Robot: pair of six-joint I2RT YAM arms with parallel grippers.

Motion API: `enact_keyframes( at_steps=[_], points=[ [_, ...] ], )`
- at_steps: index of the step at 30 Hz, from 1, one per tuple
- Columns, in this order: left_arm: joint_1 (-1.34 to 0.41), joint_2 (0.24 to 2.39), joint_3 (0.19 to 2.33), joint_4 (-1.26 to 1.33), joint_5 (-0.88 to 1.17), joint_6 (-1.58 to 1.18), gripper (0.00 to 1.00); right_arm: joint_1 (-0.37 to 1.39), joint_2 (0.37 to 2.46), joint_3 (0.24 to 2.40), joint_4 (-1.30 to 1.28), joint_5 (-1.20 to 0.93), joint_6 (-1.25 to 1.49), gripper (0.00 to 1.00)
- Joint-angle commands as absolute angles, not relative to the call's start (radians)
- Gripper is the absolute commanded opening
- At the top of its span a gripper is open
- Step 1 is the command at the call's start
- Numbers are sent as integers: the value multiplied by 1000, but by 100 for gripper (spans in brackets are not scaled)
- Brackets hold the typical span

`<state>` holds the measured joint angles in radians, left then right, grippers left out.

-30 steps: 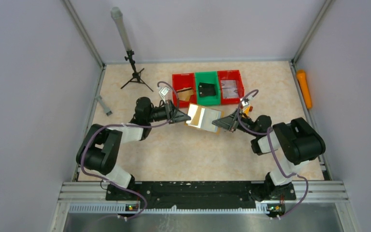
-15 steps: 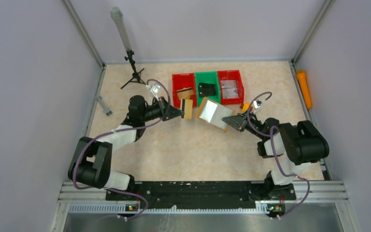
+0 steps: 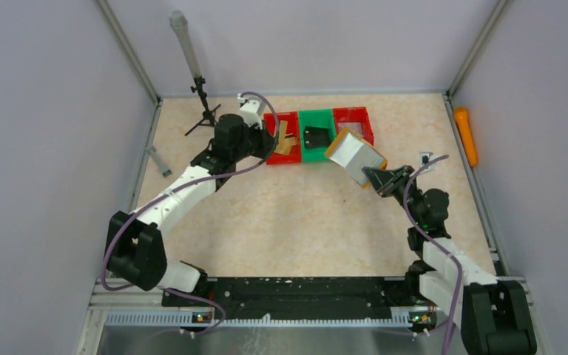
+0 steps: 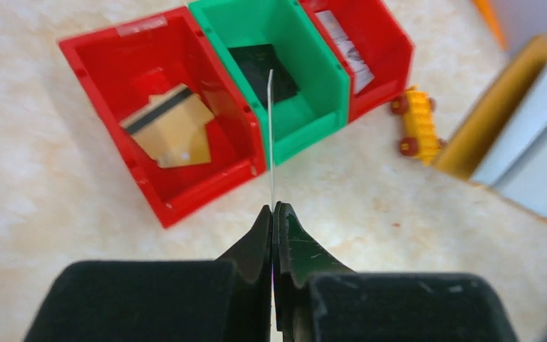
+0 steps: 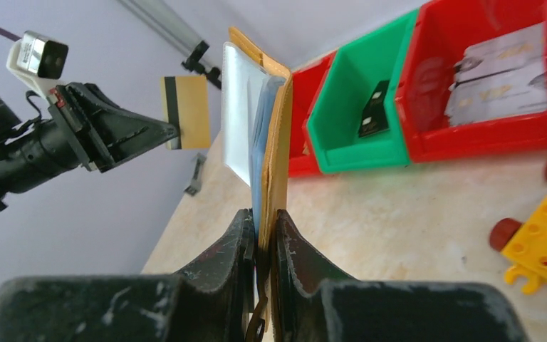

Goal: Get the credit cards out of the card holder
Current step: Remove the credit card from the card holder, then place the credit card in the storage box.

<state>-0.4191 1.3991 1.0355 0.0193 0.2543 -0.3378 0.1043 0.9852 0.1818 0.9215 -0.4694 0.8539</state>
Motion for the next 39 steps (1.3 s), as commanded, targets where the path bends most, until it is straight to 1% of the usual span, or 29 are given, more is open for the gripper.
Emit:
enact_keyframes(
  at_steps=[1,3,4,6,9,12,14,17,20,26,30,34,39],
  points=[
    [-495,1455,1118,-15,-7,59,0,97,839,156,733,-289,723,0],
    [-528,1479,1125,57,-111,212,0,97,810,147,722,-269,714,0],
    [-535,1491,1128,79,-117,277,0,97,802,143,725,-266,715,0],
    [-542,1521,1128,90,-10,476,0,97,804,136,742,-271,715,0],
    [-550,1576,1149,143,-66,556,0,97,826,132,781,-293,722,0],
    [-556,1626,1175,119,-47,682,0,98,850,129,811,-314,726,0],
    [-572,1680,1192,141,-131,757,0,97,859,125,829,-326,732,0],
    [-580,1756,1253,137,-217,812,0,98,874,121,854,-336,738,0],
    [-581,1793,1267,151,-175,883,0,97,876,120,860,-338,740,0],
    [-578,1886,1323,131,-190,970,0,97,883,118,874,-345,747,0],
    [-563,1909,1288,169,-135,1063,0,96,893,117,884,-345,749,0],
    [-542,1957,1342,106,-145,1080,0,97,905,115,892,-347,755,0],
    [-535,1998,1346,119,-188,1153,0,97,916,118,895,-347,758,0]
  ],
)
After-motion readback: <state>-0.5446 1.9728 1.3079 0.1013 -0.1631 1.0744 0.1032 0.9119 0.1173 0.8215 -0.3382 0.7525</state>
